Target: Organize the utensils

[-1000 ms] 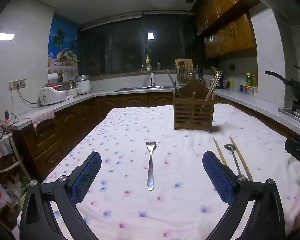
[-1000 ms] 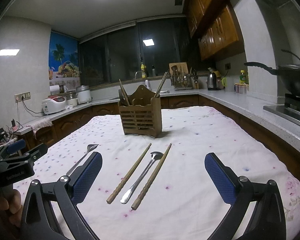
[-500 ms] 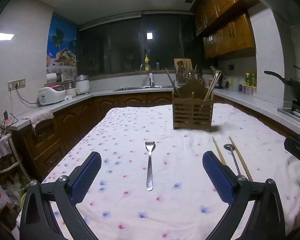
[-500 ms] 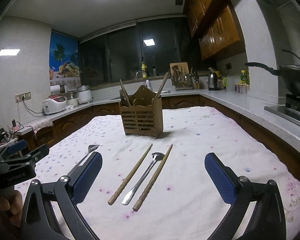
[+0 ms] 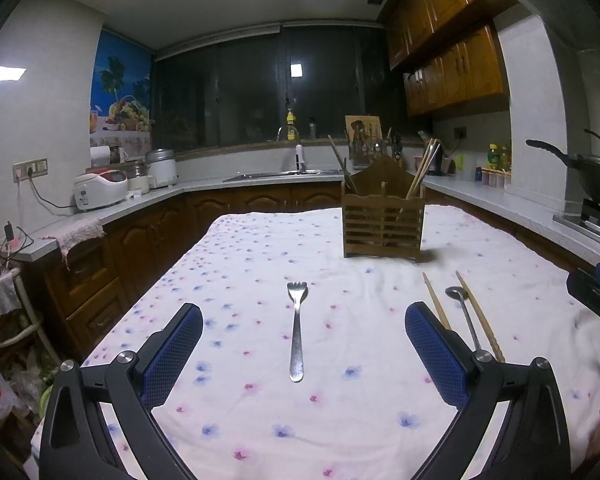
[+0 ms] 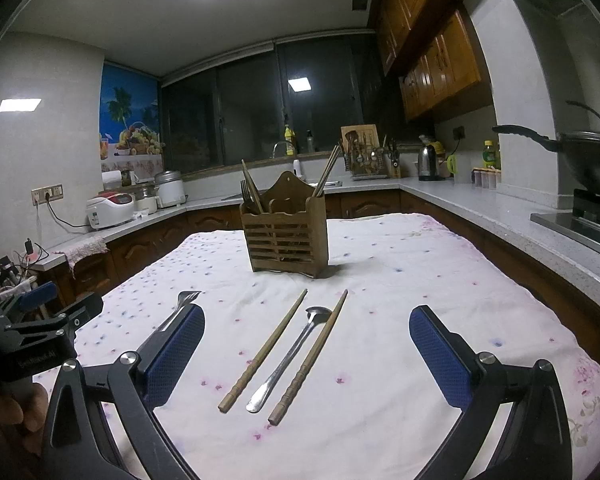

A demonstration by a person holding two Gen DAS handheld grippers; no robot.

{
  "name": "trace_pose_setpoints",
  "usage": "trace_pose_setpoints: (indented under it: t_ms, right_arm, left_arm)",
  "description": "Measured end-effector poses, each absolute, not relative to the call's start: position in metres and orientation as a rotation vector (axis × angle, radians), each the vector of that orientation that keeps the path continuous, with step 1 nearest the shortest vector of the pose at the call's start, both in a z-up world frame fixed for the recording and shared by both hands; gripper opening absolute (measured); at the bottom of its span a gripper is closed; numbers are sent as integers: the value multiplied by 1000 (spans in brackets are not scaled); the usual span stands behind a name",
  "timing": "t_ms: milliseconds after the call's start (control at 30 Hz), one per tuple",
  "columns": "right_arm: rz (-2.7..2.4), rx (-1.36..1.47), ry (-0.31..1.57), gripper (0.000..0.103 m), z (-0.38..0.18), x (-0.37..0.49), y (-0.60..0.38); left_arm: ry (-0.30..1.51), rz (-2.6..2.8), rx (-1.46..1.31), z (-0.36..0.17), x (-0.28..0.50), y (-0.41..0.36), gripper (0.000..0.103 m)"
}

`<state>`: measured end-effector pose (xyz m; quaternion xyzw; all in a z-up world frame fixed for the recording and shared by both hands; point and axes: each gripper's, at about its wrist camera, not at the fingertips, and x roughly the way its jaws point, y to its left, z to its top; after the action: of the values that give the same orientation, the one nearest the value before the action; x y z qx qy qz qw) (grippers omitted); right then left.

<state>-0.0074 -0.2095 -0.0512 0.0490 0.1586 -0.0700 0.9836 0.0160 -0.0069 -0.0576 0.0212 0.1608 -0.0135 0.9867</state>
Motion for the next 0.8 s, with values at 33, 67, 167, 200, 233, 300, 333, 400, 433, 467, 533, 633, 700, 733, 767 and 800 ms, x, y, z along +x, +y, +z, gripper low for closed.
trace_pose_setpoints:
  t_ms: [33, 67, 167, 200, 233, 300, 333, 400, 433, 467, 533, 633, 700, 733, 767, 800]
  right_arm:
    - [-142, 99, 318, 103, -51, -8, -210]
    - [-141, 98, 319, 103, -51, -7, -210]
    - [-142, 97, 319, 103, -51, -8, -211]
    - [-141, 98, 320, 103, -51, -7, -209]
    - [-141, 99, 319, 103, -51, -8, -210]
    - [-142, 99, 318, 103, -51, -8, -209]
    - [-141, 101, 318, 103, -51, -7, -209]
    - [-140, 102, 319, 103, -51, -7, -209]
    - [-140, 103, 320, 103, -51, -6, -207]
    - [-139, 102, 319, 103, -51, -7, -209]
    - [-140, 100, 319, 103, -51, -6, -207]
    - [-139, 101, 319, 103, -51, -5, -207]
    - [-138, 102, 318, 103, -51, -6, -208]
    - [-137, 102, 320, 103, -51, -5, -206]
    - [-139, 101, 321, 103, -50, -5, -206]
    - [-139, 101, 321, 103, -50, -5, -206]
  left_arm:
    - [323, -27, 44, -57, 16, -7, 102]
    - [324, -28, 44, -58, 16, -7, 102]
    - [326, -30, 45, -58, 17, -7, 102]
    - [327, -31, 45, -58, 17, -6, 102]
    - [327, -32, 45, -58, 18, -6, 102]
    - [329, -33, 46, -58, 18, -7, 102]
    - [330, -34, 47, -58, 19, -7, 102]
    - [330, -35, 46, -58, 19, -7, 102]
    - [332, -36, 45, -58, 20, -7, 102]
    - [333, -37, 44, -58, 20, -6, 102]
    - [335, -35, 43, -58, 21, -7, 102]
    - [339, -36, 42, -58, 22, -6, 102]
    - [340, -38, 41, -58, 23, -6, 102]
    - [342, -39, 41, -58, 23, -7, 102]
    - [343, -39, 42, -58, 24, -7, 102]
    - [342, -39, 42, -58, 24, -7, 102]
